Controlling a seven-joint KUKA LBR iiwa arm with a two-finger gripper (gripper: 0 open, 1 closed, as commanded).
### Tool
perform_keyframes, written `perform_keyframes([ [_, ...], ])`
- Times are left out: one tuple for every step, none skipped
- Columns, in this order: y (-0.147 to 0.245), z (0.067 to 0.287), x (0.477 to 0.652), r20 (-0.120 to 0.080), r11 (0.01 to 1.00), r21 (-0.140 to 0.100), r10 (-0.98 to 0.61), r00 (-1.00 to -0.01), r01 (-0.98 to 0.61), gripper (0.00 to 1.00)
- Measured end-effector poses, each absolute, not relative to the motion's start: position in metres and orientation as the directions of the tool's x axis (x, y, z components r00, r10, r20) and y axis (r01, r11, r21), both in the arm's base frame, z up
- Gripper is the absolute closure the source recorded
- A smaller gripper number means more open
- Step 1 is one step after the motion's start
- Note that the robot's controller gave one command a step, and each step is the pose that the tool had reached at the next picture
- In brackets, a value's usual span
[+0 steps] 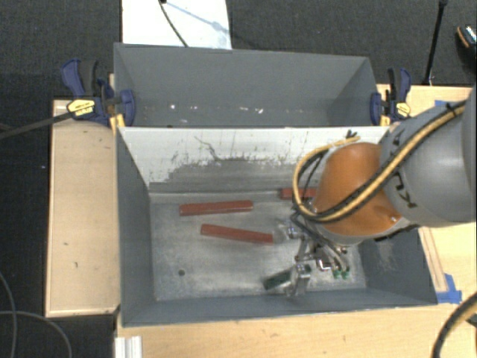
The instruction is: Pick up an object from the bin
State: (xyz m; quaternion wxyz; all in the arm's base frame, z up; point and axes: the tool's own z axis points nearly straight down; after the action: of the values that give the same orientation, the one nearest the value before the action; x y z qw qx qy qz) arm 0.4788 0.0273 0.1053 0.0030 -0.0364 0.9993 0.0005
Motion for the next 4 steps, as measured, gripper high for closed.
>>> perform_keyframes([
  [0.018,0.07,0.478,-0.008,0.998,0.0,-0.06,-0.998,-0.06,0.0],
  [0.019,0.072,0.481,-0.011,0.998,0.0,-0.065,-0.998,-0.065,0.0],
  [0.018,0.071,0.479,-0.005,0.998,0.0,-0.068,-0.998,-0.068,1.0],
  [0.018,0.099,0.48,-0.006,0.997,0.0,-0.073,-0.997,-0.073,1.0],
])
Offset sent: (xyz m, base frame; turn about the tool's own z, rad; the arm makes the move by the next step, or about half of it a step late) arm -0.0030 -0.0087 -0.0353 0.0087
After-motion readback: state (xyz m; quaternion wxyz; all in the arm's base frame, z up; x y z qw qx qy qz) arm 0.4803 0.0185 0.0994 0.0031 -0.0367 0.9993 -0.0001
